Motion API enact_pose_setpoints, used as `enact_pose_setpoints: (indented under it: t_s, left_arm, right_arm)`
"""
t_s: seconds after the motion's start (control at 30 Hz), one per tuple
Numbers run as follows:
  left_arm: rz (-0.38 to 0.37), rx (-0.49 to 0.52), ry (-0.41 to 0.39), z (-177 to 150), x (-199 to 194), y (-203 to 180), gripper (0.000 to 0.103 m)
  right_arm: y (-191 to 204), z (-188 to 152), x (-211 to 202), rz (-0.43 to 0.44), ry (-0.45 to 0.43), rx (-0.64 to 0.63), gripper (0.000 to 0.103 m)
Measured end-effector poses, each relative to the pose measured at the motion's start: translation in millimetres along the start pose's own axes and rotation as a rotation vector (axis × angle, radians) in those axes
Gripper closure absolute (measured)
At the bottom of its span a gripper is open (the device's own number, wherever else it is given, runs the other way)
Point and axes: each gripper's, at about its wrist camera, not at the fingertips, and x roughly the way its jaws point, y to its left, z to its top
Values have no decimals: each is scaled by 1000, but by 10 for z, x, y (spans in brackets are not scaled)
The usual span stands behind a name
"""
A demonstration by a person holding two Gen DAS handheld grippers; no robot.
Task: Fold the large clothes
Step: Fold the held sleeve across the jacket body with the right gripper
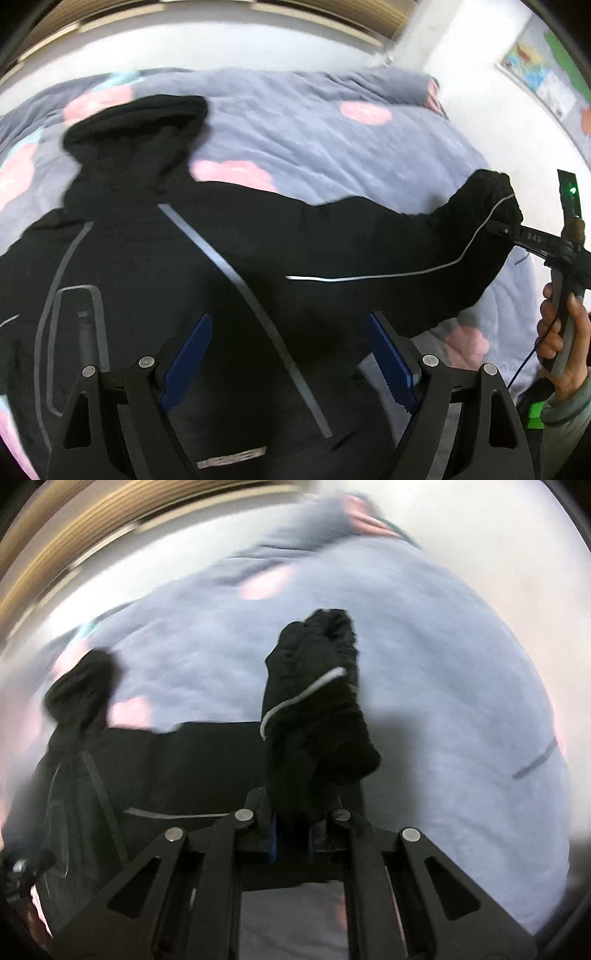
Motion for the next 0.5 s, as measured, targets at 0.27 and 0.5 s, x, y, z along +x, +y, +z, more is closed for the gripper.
enact_pose_setpoints:
  t_s: [0.27, 0.5]
  left_arm:
    - [225, -96, -44, -360, -633, 1119, 17]
    - [289, -311, -19, -894, -978, 2052, 17]
  right_arm:
    - [1986, -427, 32, 184, 38, -303, 94]
    - [3204, -844, 548, 277, 159, -438, 94]
